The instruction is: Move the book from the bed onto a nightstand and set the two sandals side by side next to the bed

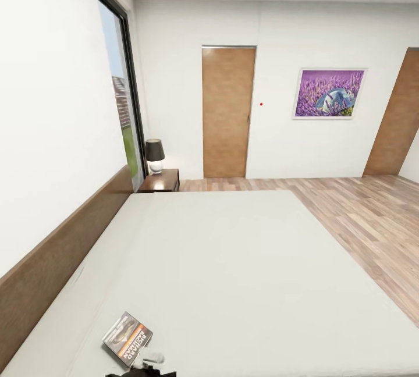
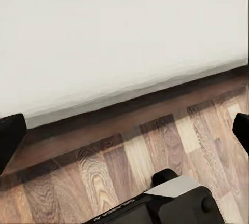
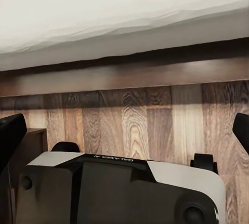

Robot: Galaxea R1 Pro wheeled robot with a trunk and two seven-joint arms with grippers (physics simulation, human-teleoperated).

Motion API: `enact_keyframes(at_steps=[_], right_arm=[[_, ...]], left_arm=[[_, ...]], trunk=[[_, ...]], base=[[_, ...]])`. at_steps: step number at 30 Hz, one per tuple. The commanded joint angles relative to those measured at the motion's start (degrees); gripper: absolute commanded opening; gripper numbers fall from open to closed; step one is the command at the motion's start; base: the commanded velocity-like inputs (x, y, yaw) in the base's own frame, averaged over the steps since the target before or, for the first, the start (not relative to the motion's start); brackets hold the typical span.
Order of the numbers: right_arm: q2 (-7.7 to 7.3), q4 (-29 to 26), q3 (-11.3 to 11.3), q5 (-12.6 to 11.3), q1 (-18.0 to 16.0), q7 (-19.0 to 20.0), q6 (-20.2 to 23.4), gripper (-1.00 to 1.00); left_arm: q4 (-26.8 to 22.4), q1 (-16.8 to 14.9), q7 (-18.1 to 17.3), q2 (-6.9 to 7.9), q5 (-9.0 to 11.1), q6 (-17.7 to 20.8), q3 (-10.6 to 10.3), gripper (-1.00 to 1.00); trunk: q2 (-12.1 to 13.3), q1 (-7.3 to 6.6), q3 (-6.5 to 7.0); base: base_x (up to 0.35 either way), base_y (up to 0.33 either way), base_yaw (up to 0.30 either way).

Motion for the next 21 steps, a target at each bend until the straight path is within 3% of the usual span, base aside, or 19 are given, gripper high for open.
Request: enact_keyframes(at_steps=[1,4,5,7,10,13,14,15,16,17,18,19,21], right_arm=[[-0.04,0.20,-0.38,-0.39,-0.05,0.22,0.11,1.00],[-0.02,0.20,-0.38,-0.39,-0.07,0.26,0.11,1.00],[-0.02,0.20,-0.38,-0.39,-0.07,0.26,0.11,1.00],[-0.03,0.20,-0.38,-0.39,-0.07,0.27,0.11,1.00],[-0.02,0.20,-0.38,-0.39,-0.08,0.27,0.11,1.00],[-0.01,0.20,-0.38,-0.39,-0.06,0.28,0.11,1.00],[-0.01,0.20,-0.38,-0.39,-0.04,0.28,0.11,1.00],[0.00,0.20,-0.38,-0.39,-0.05,0.28,0.11,1.00],[-0.02,0.20,-0.38,-0.39,-0.08,0.28,0.11,1.00],[-0.03,0.20,-0.38,-0.39,-0.08,0.28,0.11,1.00],[-0.03,0.20,-0.38,-0.39,-0.08,0.28,0.11,1.00],[-0.03,0.20,-0.38,-0.39,-0.07,0.29,0.11,1.00],[-0.03,0.20,-0.38,-0.39,-0.08,0.30,0.11,1.00]], left_arm=[[-2.81,-0.02,-0.22,0.00,-0.02,2.96,-0.11,1.00],[-15.58,-0.12,-0.38,0.00,0.22,15.48,-0.03,1.00],[-18.01,-0.13,-0.41,0.02,0.41,17.71,-0.02,1.00],[-27.01,-0.19,-0.45,0.08,1.85,25.16,0.19,1.00],[-36.52,-0.63,-0.11,0.30,4.15,31.21,0.36,1.00],[-41.84,-1.84,1.27,0.40,5.05,33.86,1.20,1.00],[-43.44,-2.85,2.70,0.45,5.31,34.67,2.40,1.00],[-44.45,-4.63,5.20,0.51,5.53,35.22,5.17,1.00],[-45.50,-8.58,10.44,0.66,5.87,35.88,12.19,1.00],[-45.61,-9.83,11.81,0.97,5.96,36.06,14.84,1.00],[-45.64,-10.35,12.30,1.29,6.02,36.19,16.05,1.00],[-45.70,-11.78,13.30,2.49,6.14,36.95,18.65,1.00],[-45.67,-13.10,13.95,3.46,6.19,38.09,20.07,1.00]], trunk=[[-0.04,0.02,-0.04],[-0.04,0.02,-0.04],[-0.04,0.02,-0.04],[-0.04,0.02,-0.04],[-0.04,0.02,-0.04],[-0.04,0.02,-0.04],[-0.04,0.02,-0.04],[-0.04,0.02,-0.04],[-0.04,0.02,-0.04],[-0.04,0.02,-0.04],[-0.04,0.02,-0.04],[-0.04,0.02,-0.04],[-0.04,0.02,-0.04]], base=[[0.000,0.000,0.000],[0.000,0.000,0.000],[0.000,0.000,0.000],[0.000,0.000,0.000],[0.000,0.000,0.000],[0.000,0.000,0.000],[0.000,0.000,0.000],[0.000,0.000,0.000],[0.000,0.000,0.000],[0.000,0.000,0.000],[0.000,0.000,0.000],[0.000,0.000,0.000],[0.000,0.000,0.000]])
